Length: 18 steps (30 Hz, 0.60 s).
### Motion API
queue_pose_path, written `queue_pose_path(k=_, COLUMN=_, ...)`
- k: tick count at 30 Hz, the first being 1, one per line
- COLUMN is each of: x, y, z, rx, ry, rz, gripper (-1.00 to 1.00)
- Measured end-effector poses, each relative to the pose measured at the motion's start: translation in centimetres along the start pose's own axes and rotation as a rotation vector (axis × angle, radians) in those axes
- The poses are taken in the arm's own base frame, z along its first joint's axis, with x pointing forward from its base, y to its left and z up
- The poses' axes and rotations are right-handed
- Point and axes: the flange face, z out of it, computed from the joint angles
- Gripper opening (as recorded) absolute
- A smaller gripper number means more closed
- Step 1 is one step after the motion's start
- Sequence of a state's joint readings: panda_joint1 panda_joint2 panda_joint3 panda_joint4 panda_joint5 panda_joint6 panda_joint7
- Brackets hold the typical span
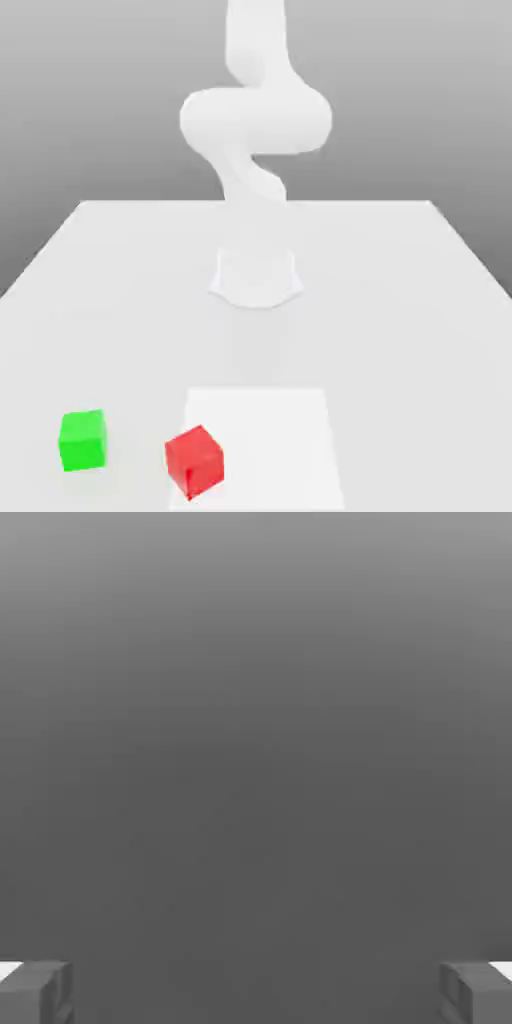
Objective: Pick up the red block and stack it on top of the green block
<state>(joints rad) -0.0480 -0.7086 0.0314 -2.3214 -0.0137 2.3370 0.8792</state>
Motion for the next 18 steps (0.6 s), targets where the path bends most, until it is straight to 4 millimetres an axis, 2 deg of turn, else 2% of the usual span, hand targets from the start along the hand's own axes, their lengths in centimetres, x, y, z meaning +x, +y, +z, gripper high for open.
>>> queue_pose_path(k=4, x=-0.2, y=1.4, z=8.6, rx=-0.133, ry=-0.034, rz=0.123, gripper=0.0)
queue_pose_path(k=8, x=-1.0, y=4.1, z=16.5, rx=-0.256, ry=-0.068, rz=0.245, gripper=0.0)
queue_pose_path(k=13, x=-2.9, y=8.9, z=25.4, rx=-0.401, ry=-0.114, rz=0.401, gripper=0.0)
queue_pose_path(k=18, x=-5.9, y=14.9, z=32.7, rx=-0.538, ry=-0.165, rz=0.567, gripper=0.0)
